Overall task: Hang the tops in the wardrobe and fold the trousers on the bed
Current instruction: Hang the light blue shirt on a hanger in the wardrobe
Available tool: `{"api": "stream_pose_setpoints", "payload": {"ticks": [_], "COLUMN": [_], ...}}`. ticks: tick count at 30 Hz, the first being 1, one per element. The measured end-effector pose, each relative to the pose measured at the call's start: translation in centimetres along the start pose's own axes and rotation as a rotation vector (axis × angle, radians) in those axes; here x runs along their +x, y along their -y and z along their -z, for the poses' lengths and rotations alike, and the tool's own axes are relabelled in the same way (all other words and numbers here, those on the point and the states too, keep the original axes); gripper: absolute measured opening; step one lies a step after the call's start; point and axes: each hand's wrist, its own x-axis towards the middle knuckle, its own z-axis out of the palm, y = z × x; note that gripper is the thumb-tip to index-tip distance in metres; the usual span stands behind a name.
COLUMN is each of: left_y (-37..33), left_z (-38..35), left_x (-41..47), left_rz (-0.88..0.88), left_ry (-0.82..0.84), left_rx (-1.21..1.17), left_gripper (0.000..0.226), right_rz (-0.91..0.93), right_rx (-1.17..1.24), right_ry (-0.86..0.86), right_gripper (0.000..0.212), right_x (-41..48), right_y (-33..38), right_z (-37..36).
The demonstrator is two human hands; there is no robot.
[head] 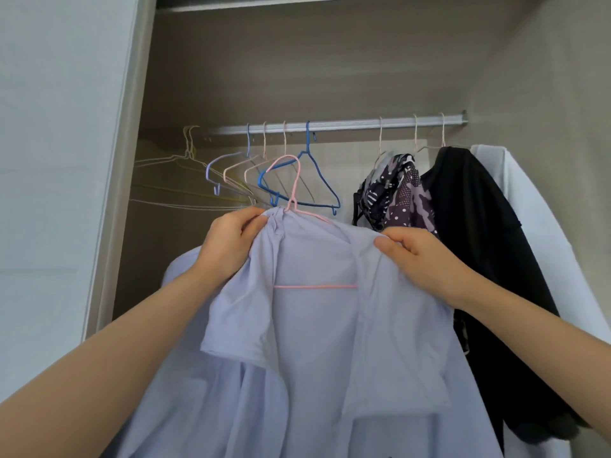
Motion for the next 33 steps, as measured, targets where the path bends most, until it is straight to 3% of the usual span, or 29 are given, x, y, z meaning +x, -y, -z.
{"api": "stream_pose_setpoints", "payload": {"ticks": [5,11,14,19,24,33], "left_y": [1.7,1.3,0.5,-1.3,-4.0,-9.8], "left_z": [0.5,-1.7,-3.1,-4.8,-6.6,-9.7], "left_x": [0.5,0.6,0.6,1.0,1.3,0.3], "left_rz": [0.07,0.058,0.038,-0.012,-0.04,-0.18], "left_ry": [0.033,0.088,0.122,0.158,0.155,0.461], "left_rx": [0.105,0.177,0.133,0.053,-0.087,-0.449], "left_gripper": [0.019,0.025,0.035,0.046,0.049,0.06], "right_rz": [-0.041,0.037,0.105,0.111,0.009,-0.081], "right_rx": [-0.114,-0.36,-0.573,-0.904,-1.146,-1.144], "right_ry": [-0.137,-0.25,-0.33,-0.31,-0.343,-0.295], "right_gripper": [0.04,0.032,0.024,0.025,0.014,0.023], "right_x": [-0.4,-0.7,-1.0,-0.4,1.2,6.8], "right_y": [-0.5,-0.1,0.5,1.4,2.2,5.1], "right_z": [2.5,5.2,6.0,7.2,8.5,6.8]}}
